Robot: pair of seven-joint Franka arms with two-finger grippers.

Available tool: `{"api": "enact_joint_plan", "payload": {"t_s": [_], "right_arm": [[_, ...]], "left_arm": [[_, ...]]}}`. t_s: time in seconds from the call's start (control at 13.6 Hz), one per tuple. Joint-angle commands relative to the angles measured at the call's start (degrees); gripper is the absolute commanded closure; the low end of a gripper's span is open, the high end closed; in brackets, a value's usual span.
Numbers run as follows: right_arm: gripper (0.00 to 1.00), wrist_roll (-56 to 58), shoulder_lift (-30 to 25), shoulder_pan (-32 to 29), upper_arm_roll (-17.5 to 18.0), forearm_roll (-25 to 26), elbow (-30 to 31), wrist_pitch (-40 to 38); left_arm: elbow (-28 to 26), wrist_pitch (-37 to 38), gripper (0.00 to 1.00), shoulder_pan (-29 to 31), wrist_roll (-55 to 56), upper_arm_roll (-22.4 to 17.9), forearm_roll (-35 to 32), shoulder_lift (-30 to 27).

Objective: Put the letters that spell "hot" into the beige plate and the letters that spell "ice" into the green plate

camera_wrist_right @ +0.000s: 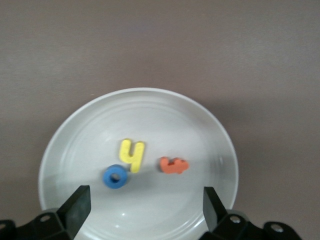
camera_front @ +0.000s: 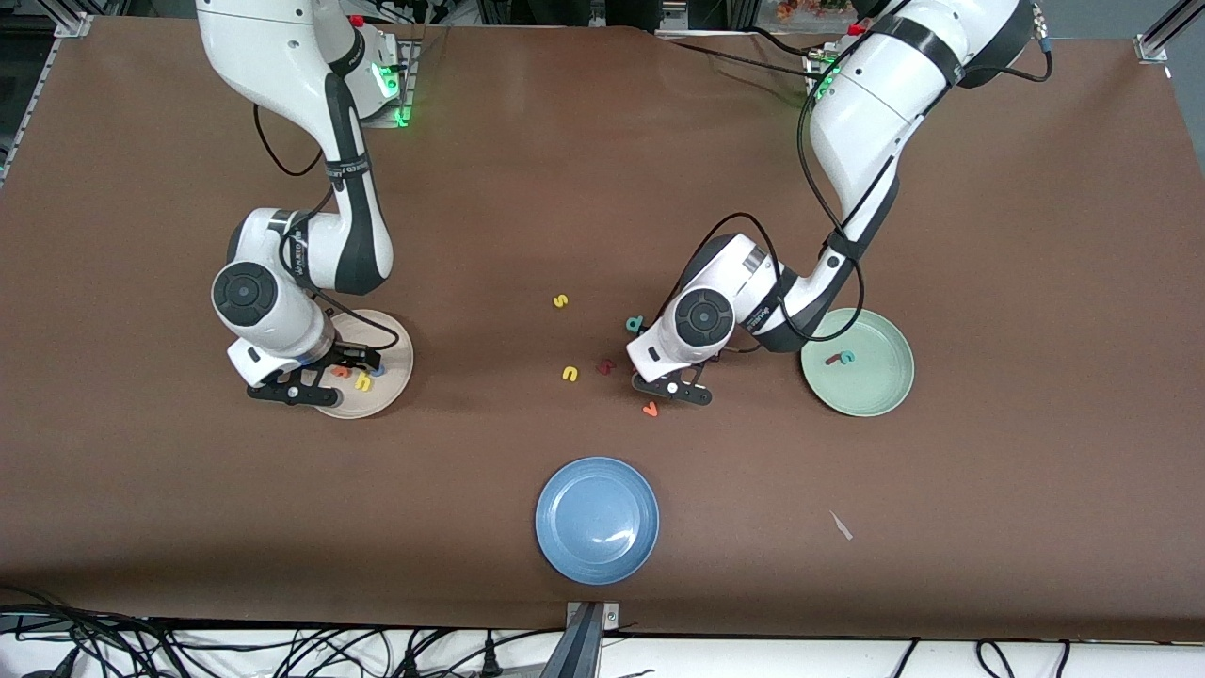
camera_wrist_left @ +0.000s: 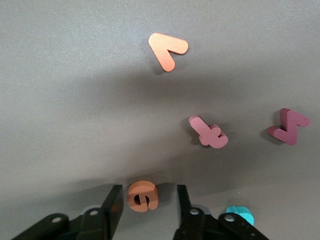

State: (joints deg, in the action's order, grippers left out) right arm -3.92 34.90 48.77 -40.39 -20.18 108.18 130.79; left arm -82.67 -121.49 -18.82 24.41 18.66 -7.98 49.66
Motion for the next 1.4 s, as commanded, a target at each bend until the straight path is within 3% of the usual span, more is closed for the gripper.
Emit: {"api": "enact_joint_plan", "payload": {"t_s": [0.0, 0.15, 0.52, 0.88, 1.33], "right_arm": [[0.01, -4.59, -0.45, 1.85, -0.13, -0.83, -3.58, -5.26], [0.01, -5.75, -0.45, 1.94, -0.13, -0.83, -6.22, -9.75], [0.01, -5.4, 0.6, 2.03, 0.92, -0.83, -6.23, -9.68], [0.01, -5.13, 1.05, 2.12, 2.42, -0.83, -6.32, -9.77], [0.01, -5.48, 1.05, 3.87, 3.03, -0.91, -6.32, -10.38]], "left_arm": [[1.11, 0.73, 0.56, -0.34, -0.76, -0.47, -1.15, 0.44], [0.84, 0.73, 0.61, -0.25, -0.76, -0.47, -1.86, 0.44], [0.67, 0.73, 0.91, -0.25, -1.03, -0.47, -1.86, 0.53], [1.19, 1.69, 0.92, 0.36, -0.59, -0.38, -1.86, -0.7], [1.46, 8.02, 0.93, 3.26, -0.76, -0.03, -1.95, -4.74]]}}
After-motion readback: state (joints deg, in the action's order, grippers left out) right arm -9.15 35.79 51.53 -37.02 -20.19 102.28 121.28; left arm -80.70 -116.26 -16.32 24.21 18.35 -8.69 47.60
